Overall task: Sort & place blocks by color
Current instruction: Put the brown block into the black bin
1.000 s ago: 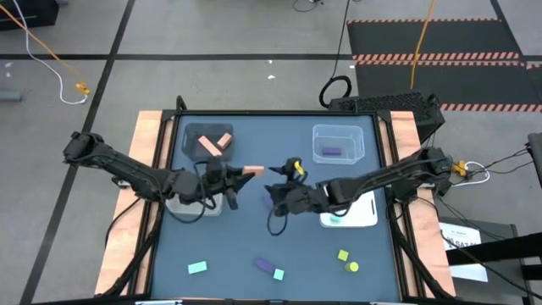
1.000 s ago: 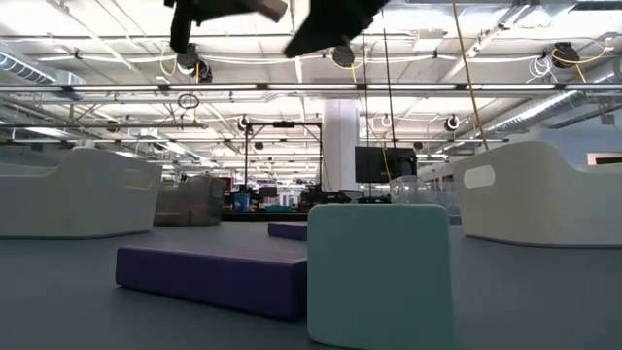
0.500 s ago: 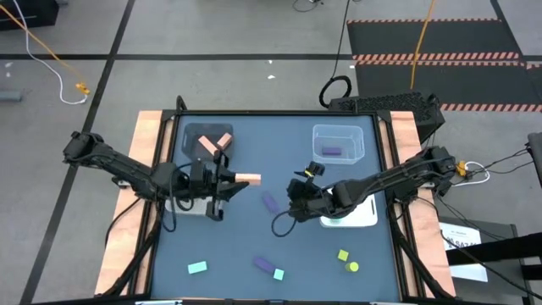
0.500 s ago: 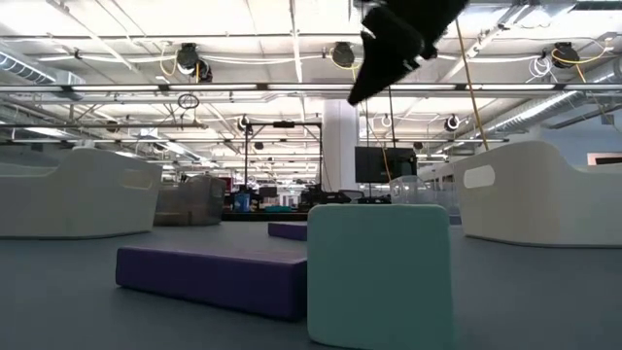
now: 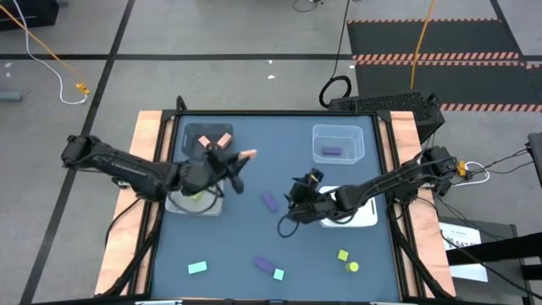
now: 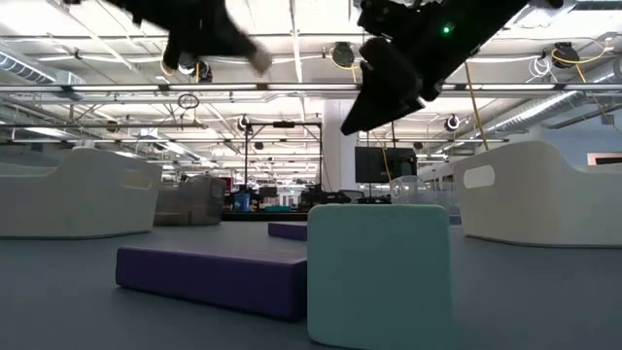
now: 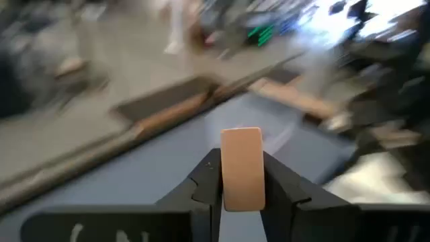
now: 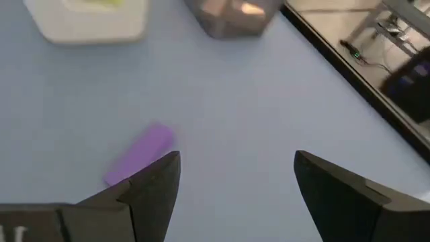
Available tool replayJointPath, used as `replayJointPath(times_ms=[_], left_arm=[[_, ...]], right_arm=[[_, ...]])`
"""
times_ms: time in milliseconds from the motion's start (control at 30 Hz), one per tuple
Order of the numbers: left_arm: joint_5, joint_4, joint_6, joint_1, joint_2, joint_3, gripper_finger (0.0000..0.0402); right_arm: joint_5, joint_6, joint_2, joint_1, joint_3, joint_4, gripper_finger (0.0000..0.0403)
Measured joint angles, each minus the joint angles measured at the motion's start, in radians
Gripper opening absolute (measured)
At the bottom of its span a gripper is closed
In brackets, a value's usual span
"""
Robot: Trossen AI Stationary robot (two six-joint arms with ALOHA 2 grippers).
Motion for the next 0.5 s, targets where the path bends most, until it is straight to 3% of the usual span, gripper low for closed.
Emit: replayJointPath(times_ms=[200, 333, 500], left_arm=[[-0.038, -0.354, -0.266, 0.181, 0.0, 0.0, 0.0072], [-0.04, -0.554, -0.417, 0.279, 0.0, 0.0, 0.0073], [-0.008, -0.702, -0.501, 0.342, 0.0, 0.0, 0.0075]], right_arm=[[-0.169, 0.002, 0.002, -0.026, -0.131, 0.394, 0.0281], [-0.194, 0.01, 0.031, -0.038, -0.213, 0.614, 0.0281], [-0.195, 0.03, 0.087, -0.043, -0.226, 0.676, 0.0281]])
